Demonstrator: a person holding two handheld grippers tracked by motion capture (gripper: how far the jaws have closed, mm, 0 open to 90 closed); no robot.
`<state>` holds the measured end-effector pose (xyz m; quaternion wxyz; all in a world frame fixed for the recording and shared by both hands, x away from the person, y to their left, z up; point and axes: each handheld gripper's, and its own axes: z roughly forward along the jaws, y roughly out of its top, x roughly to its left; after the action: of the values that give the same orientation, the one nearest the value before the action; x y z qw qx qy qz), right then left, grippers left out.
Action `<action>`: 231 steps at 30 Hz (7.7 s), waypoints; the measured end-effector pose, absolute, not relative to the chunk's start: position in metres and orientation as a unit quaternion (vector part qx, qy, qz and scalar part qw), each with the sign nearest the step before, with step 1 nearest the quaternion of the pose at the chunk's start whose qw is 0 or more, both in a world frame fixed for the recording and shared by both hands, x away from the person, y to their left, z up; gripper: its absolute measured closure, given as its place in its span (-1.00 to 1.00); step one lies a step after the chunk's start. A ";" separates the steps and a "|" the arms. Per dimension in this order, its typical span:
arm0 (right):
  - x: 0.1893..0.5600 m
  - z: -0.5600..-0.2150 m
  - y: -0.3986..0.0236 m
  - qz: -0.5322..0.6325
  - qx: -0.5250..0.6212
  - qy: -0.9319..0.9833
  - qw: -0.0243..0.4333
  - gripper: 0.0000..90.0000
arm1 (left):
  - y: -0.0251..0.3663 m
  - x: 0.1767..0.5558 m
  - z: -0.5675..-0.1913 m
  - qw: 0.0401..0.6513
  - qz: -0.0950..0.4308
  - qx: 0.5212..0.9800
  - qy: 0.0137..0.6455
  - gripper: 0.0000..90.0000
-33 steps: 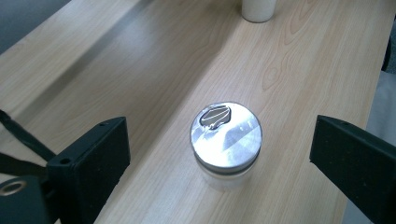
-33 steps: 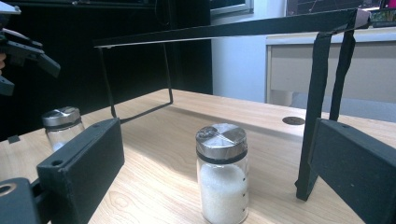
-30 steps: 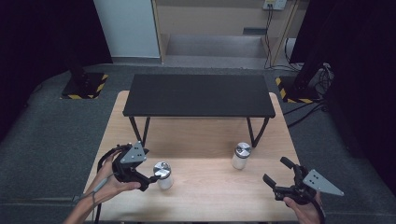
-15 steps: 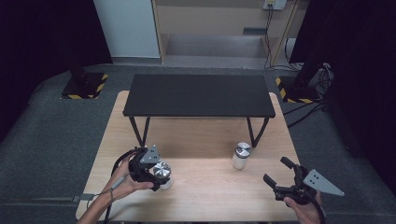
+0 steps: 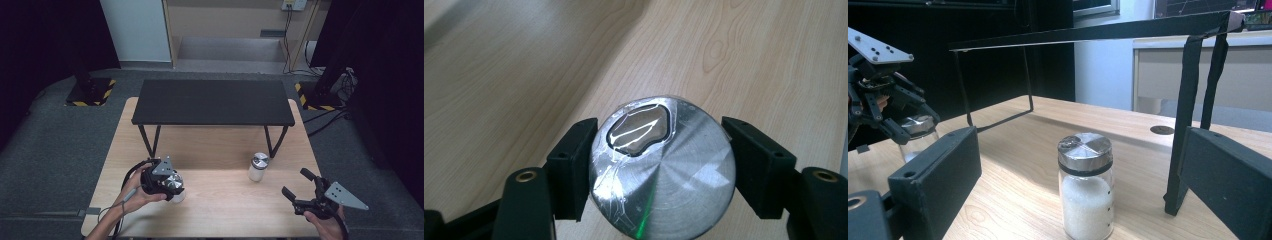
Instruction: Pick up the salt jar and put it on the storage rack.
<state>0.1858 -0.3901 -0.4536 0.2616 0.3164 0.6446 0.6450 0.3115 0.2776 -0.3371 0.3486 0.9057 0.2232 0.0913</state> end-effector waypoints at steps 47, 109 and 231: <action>0.187 -0.454 -0.389 0.644 0.315 0.647 0.258 -0.92 | 0.285 0.303 -0.247 0.367 0.102 0.900 0.213 -0.23; 0.186 -0.454 -0.392 0.643 0.323 0.643 0.262 -0.91 | 0.293 0.448 -0.088 0.367 0.193 0.839 0.353 -0.23; 0.188 -0.452 -0.386 0.635 0.319 0.655 0.258 -0.90 | 0.320 0.208 -0.381 0.493 0.334 0.724 0.348 -0.89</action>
<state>0.1881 -0.3862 -0.4525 0.2583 0.3191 0.6548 0.6346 0.2082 0.3204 -0.3809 0.4934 0.7238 0.3484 0.3336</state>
